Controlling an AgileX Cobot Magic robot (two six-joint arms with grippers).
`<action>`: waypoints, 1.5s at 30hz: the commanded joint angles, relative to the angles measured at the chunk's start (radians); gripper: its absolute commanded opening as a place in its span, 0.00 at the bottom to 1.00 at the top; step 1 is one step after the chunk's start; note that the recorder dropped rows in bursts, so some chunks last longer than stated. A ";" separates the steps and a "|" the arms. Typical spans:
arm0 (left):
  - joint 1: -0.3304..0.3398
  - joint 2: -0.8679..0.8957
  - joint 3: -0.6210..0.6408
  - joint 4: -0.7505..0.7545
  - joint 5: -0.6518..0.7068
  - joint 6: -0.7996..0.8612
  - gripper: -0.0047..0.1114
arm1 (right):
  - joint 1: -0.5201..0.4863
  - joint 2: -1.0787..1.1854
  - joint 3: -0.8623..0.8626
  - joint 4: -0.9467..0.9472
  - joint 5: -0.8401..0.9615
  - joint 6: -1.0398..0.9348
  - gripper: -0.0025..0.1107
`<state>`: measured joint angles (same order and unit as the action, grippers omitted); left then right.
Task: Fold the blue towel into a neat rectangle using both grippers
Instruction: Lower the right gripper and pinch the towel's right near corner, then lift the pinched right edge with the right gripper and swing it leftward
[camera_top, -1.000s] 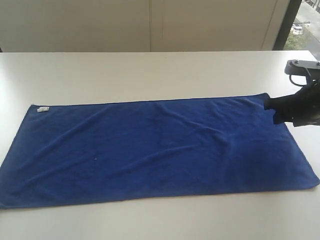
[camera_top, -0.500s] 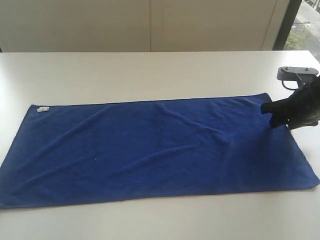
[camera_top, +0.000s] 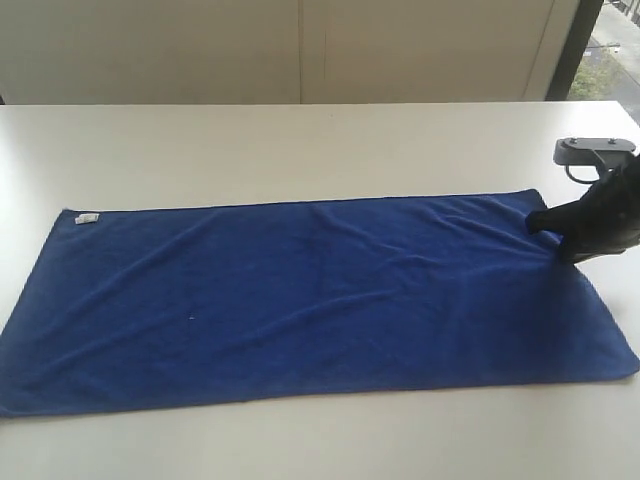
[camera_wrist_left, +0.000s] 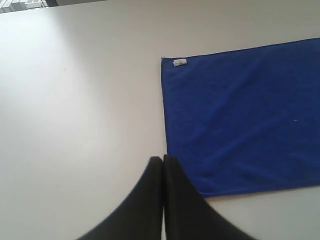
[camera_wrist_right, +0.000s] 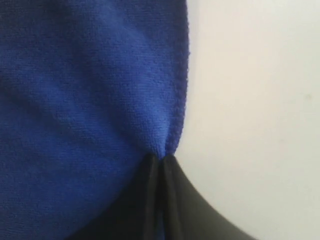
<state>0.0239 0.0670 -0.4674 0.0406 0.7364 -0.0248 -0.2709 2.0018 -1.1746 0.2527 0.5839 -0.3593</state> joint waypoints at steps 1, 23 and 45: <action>0.005 0.003 0.007 -0.002 -0.003 0.000 0.04 | -0.042 0.034 -0.011 -0.036 0.050 0.057 0.02; 0.005 0.003 0.007 -0.002 -0.003 0.000 0.04 | -0.338 0.003 -0.157 -0.075 0.112 0.121 0.02; 0.005 0.003 0.007 -0.002 -0.003 0.000 0.04 | 0.010 -0.332 -0.212 0.012 0.228 0.134 0.02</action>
<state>0.0239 0.0670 -0.4674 0.0406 0.7364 -0.0234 -0.3384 1.7076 -1.3820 0.2524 0.8062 -0.2271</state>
